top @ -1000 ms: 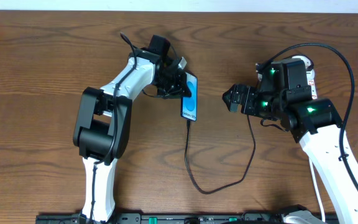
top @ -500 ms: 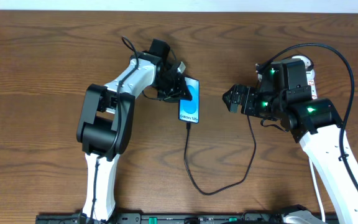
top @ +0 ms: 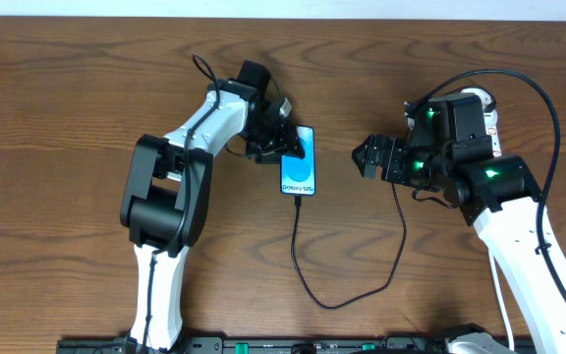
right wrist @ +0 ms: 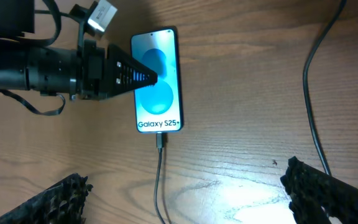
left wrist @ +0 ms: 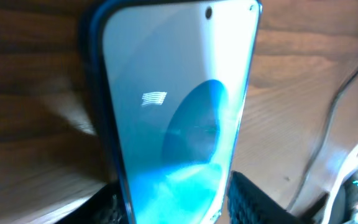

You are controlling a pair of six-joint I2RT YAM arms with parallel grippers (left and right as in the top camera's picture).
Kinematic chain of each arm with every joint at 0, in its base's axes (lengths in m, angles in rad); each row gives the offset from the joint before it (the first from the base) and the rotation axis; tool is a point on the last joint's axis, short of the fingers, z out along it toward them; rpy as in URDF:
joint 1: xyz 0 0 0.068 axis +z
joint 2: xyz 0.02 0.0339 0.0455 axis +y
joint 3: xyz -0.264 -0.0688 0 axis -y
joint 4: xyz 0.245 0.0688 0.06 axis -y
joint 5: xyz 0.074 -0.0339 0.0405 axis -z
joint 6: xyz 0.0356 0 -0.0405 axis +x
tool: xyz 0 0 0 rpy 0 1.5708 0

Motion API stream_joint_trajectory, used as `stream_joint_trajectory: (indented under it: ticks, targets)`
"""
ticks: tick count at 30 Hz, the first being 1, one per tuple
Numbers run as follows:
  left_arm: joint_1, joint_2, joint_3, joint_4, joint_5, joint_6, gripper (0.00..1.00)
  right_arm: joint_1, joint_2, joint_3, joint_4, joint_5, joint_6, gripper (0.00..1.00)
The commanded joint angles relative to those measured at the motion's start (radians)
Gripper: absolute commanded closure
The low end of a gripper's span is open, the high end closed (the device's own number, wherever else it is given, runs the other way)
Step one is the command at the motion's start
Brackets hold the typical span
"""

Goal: Plug charger to phone and switch on socket
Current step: 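Lower the phone flat onto the table with the left gripper and release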

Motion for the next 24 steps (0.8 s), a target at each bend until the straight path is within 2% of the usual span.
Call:
stream_joint_trajectory:
  ticks: [1,4,11,12,14,19,24]
  targets:
    - [0.006,0.043,-0.02,-0.019,-0.208,0.011,0.4,-0.006,0.0,0.013,-0.007,0.008,-0.014,0.01]
    - [0.006,0.043,-0.02,-0.027,-0.246,0.011,0.33,-0.006,0.0,0.013,-0.02,0.009,-0.014,0.01]
    - [0.03,0.023,-0.019,-0.068,-0.306,0.011,0.31,-0.006,0.0,0.013,-0.039,0.016,-0.014,0.01]
    - [0.039,0.01,-0.019,-0.069,-0.306,0.011,0.23,-0.006,0.0,0.013,-0.042,0.016,-0.014,0.01]
    - [0.061,-0.027,-0.019,-0.071,-0.306,0.011,0.22,-0.006,0.0,0.013,-0.045,0.016,-0.014,0.01]
    - [0.141,-0.216,-0.017,-0.068,-0.314,0.011,0.21,-0.006,0.0,0.013,-0.048,0.015,-0.065,0.01]
    - [0.194,-0.42,-0.017,-0.079,-0.472,0.007,0.21,-0.006,0.0,0.017,-0.051,-0.001,-0.066,0.01]
